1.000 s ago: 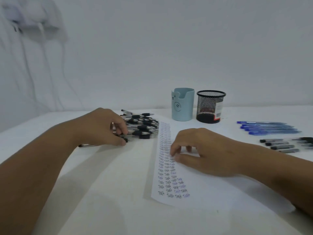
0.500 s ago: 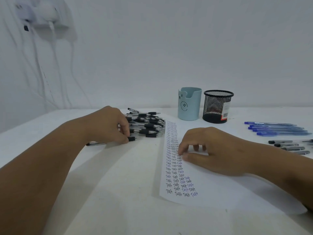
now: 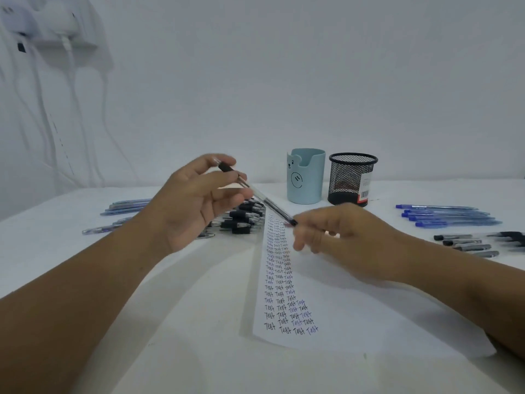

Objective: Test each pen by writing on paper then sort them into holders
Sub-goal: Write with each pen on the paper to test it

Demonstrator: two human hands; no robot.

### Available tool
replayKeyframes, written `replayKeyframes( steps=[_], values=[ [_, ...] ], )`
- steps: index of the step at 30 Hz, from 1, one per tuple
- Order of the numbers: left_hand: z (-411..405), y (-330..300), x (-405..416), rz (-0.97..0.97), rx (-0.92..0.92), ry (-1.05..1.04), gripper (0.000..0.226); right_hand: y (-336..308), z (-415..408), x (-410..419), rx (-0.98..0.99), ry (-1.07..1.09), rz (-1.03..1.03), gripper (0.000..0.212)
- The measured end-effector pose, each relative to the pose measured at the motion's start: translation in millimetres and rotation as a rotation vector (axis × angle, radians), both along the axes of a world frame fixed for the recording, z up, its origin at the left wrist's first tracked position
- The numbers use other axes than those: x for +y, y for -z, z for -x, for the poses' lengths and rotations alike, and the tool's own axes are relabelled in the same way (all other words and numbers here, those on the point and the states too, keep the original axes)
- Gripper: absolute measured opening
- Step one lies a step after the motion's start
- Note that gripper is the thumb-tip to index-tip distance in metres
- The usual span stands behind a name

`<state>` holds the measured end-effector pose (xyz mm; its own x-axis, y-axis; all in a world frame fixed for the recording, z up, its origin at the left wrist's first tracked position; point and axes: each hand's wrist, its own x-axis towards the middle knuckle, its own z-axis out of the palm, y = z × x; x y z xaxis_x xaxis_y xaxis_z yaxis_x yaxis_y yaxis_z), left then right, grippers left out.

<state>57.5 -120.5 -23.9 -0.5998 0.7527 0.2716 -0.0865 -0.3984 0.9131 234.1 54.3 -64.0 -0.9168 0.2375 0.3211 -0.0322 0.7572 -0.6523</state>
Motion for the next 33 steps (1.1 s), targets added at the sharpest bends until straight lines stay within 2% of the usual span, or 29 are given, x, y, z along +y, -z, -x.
replayKeyframes(
  steps=[3, 5, 8, 11, 16, 21, 23, 26, 27, 28, 30, 31, 33],
  values=[
    [-6.1, 9.5, 5.5, 0.045, -0.039, 0.078, 0.014, -7.9, 2.7, -0.7, 0.096, 0.028, 0.389, 0.031],
    [-7.8, 14.4, 6.9, 0.142, 0.093, 0.067, 0.014, -12.5, 3.0, 1.2, 0.149, 0.053, 0.595, 0.032],
    [-8.1, 19.2, 6.2, 0.320, 0.414, -0.053, 0.018, -20.3, 0.8, 7.1, 0.172, 0.029, 0.919, 0.043],
    [-9.2, 22.7, 7.2, 0.337, 0.489, -0.052, 0.019, -24.3, -1.3, 9.4, 0.140, -0.078, 1.094, 0.047],
    [-12.8, 29.1, 10.7, 0.300, 0.449, -0.026, 0.022, -22.1, -2.3, 9.0, 0.059, -0.200, 1.165, 0.046],
    [-15.6, 28.2, 10.9, 0.254, 0.433, -0.058, 0.027, -19.4, -2.3, 9.7, 0.100, -0.180, 1.160, 0.039],
    [-17.9, 27.3, 12.4, 0.247, 0.424, -0.053, 0.029, -16.6, -1.1, 11.2, 0.107, -0.168, 1.146, 0.045],
    [-22.7, 28.9, 15.2, 0.247, 0.444, -0.037, 0.024, -15.6, 1.1, 6.0, 0.111, -0.170, 1.072, 0.074],
    [-24.0, 29.4, 15.7, 0.250, 0.462, -0.032, 0.023, -15.0, 2.2, 3.1, 0.123, -0.154, 1.030, 0.076],
    [-24.0, 29.6, 15.7, 0.254, 0.480, -0.022, 0.022, -14.6, 3.1, -1.0, 0.140, -0.137, 0.975, 0.068],
    [-22.4, 28.7, 13.4, 0.288, 0.539, 0.034, 0.021, -13.0, 3.7, -7.0, 0.198, -0.106, 0.864, 0.036],
    [-19.6, 27.8, 11.3, 0.324, 0.621, 0.068, 0.023, -11.0, 4.5, -6.2, 0.227, -0.077, 0.832, 0.030],
    [-11.1, 26.4, 7.3, 0.446, 0.901, 0.084, 0.029, -9.4, 4.3, -3.0, 0.254, 0.003, 0.818, 0.036]
  ],
)
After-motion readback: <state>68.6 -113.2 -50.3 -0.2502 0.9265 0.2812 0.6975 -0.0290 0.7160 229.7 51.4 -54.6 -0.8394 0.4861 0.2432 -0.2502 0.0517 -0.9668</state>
